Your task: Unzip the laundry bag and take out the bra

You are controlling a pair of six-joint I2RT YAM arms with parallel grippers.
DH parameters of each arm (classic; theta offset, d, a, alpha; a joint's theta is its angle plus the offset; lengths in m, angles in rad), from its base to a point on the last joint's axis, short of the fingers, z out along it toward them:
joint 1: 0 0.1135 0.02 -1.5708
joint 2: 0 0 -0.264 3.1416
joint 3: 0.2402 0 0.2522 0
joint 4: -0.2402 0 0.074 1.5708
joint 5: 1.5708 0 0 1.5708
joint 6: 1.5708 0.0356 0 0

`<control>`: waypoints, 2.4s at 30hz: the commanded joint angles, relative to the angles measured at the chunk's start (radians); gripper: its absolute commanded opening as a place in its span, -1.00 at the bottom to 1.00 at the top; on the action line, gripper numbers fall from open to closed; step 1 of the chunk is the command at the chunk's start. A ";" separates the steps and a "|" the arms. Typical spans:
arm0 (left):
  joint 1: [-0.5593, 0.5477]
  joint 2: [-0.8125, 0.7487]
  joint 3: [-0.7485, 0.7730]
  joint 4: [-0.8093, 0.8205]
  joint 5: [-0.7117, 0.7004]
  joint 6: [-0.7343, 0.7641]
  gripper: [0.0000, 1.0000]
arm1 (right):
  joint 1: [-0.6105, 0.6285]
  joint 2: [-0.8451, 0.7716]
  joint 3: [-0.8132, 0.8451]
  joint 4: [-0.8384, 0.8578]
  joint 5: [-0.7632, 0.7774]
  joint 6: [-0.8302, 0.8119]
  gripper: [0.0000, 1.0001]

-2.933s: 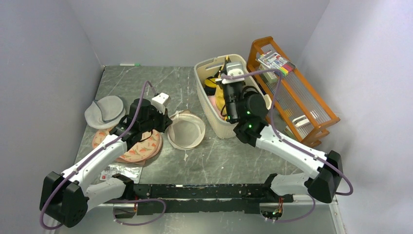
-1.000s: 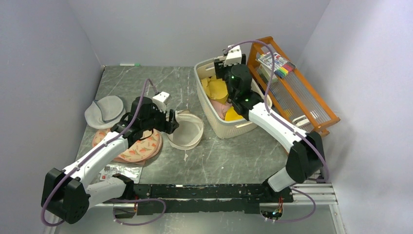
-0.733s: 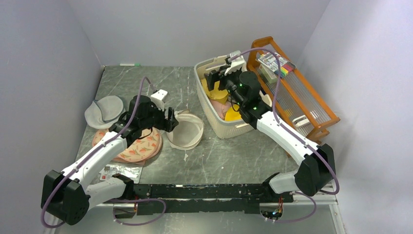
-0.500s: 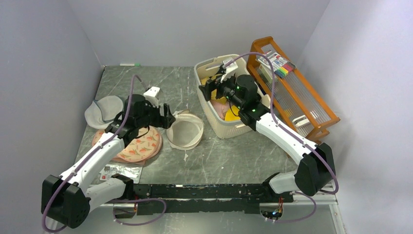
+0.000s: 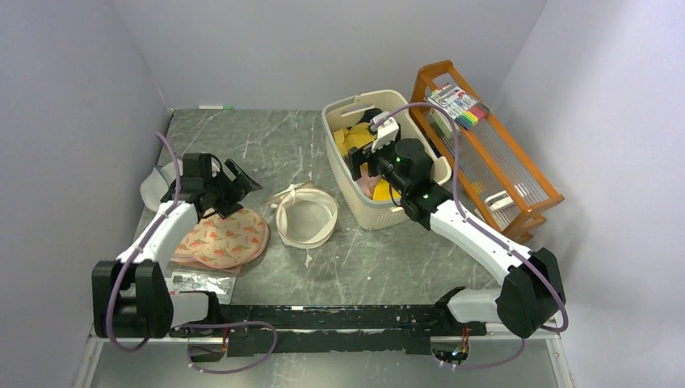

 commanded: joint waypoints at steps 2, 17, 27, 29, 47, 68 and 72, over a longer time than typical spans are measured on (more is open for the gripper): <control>0.020 0.096 -0.102 0.195 0.272 -0.350 0.92 | -0.003 -0.043 -0.023 0.039 0.056 -0.039 0.84; -0.017 0.336 -0.195 0.733 0.340 -0.667 0.36 | 0.004 -0.109 -0.041 0.042 0.089 -0.033 0.84; 0.004 0.182 -0.229 0.935 0.200 -0.478 -0.61 | 0.005 -0.108 -0.037 0.041 0.123 -0.028 0.84; 0.007 0.110 -0.243 0.953 0.166 -0.400 -0.67 | 0.006 -0.116 -0.041 0.045 0.128 -0.025 0.84; -0.028 -0.407 -0.273 0.743 0.087 0.534 -0.86 | 0.014 -0.088 -0.023 0.026 0.118 -0.017 0.84; -0.429 -0.357 -0.218 0.542 -0.350 1.355 -0.86 | 0.016 -0.095 -0.041 0.051 0.129 -0.018 0.84; -0.458 -0.324 -0.215 0.569 -0.397 1.440 -0.86 | 0.016 -0.091 -0.040 0.050 0.128 -0.017 0.84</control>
